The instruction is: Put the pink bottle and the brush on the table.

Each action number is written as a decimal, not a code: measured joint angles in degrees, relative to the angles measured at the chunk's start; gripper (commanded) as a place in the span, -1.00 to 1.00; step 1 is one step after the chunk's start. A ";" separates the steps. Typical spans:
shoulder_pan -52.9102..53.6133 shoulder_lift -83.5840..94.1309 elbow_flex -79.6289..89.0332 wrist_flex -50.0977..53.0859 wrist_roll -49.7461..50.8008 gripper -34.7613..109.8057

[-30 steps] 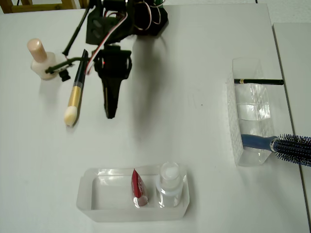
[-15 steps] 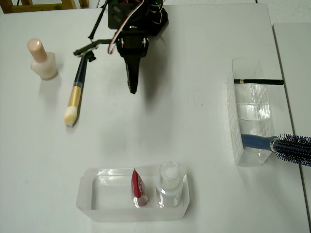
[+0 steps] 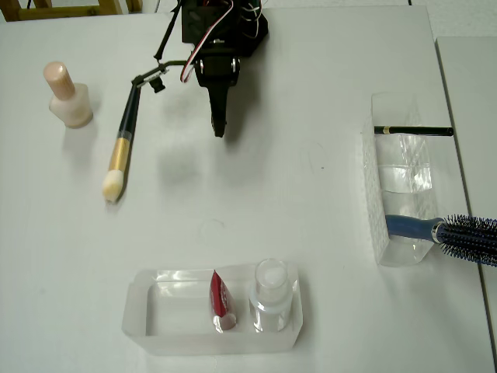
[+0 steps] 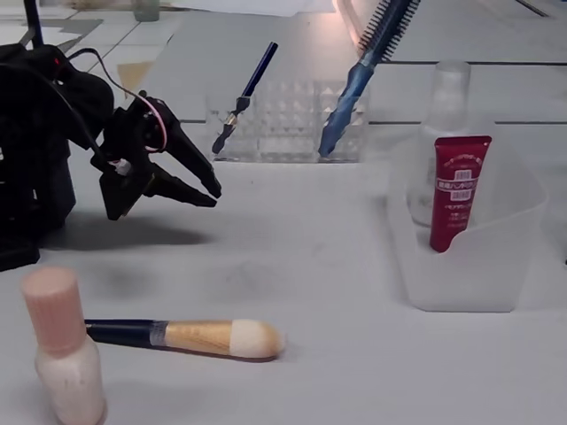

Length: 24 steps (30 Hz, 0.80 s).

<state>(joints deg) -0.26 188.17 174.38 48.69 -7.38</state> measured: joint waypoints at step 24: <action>0.00 0.35 0.00 2.29 0.26 -0.50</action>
<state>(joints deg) -0.26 188.53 174.38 50.98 -7.12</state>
